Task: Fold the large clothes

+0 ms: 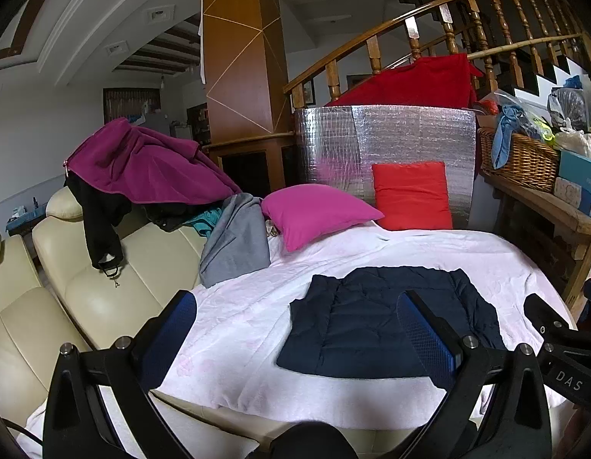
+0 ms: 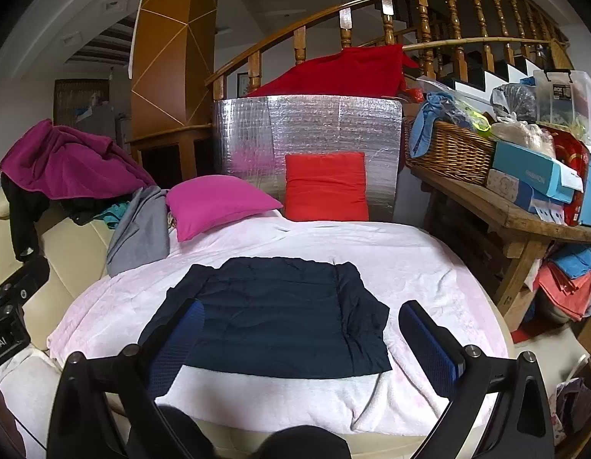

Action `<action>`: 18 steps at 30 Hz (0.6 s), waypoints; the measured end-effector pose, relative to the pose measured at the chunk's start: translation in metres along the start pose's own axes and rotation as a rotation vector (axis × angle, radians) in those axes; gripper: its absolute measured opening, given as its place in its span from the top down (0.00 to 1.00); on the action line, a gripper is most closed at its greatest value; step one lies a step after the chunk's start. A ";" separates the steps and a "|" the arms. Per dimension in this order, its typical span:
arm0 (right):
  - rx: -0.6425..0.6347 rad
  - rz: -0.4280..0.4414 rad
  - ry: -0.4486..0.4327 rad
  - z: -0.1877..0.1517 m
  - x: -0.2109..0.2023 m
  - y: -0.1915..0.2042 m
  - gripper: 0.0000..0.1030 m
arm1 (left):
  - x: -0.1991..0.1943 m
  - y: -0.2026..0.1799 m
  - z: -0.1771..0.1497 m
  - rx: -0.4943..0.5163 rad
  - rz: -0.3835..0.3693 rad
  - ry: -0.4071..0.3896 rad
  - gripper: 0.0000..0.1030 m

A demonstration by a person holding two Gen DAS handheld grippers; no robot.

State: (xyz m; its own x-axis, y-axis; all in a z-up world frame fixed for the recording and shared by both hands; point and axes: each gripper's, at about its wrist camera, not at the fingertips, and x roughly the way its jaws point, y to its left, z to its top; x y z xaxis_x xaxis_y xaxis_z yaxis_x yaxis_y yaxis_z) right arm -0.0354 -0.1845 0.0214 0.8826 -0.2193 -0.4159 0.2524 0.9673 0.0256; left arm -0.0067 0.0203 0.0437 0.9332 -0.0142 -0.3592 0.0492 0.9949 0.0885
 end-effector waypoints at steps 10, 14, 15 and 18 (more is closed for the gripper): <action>-0.002 0.003 -0.009 0.002 0.000 0.003 0.00 | -0.002 0.004 0.002 -0.005 -0.001 -0.013 0.00; -0.003 0.006 -0.007 0.004 0.006 0.005 0.00 | -0.001 0.004 0.002 -0.004 0.003 -0.014 0.00; -0.001 0.008 -0.007 0.004 0.007 0.006 0.00 | 0.000 0.004 0.003 -0.003 0.003 -0.015 0.00; -0.001 0.007 -0.009 0.006 0.012 0.008 0.00 | 0.003 0.004 0.004 -0.002 0.001 -0.013 0.00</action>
State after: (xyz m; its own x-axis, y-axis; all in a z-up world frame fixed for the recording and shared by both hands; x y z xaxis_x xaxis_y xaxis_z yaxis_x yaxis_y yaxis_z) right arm -0.0204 -0.1807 0.0221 0.8879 -0.2134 -0.4076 0.2457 0.9689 0.0279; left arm -0.0025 0.0237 0.0467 0.9376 -0.0148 -0.3474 0.0480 0.9950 0.0871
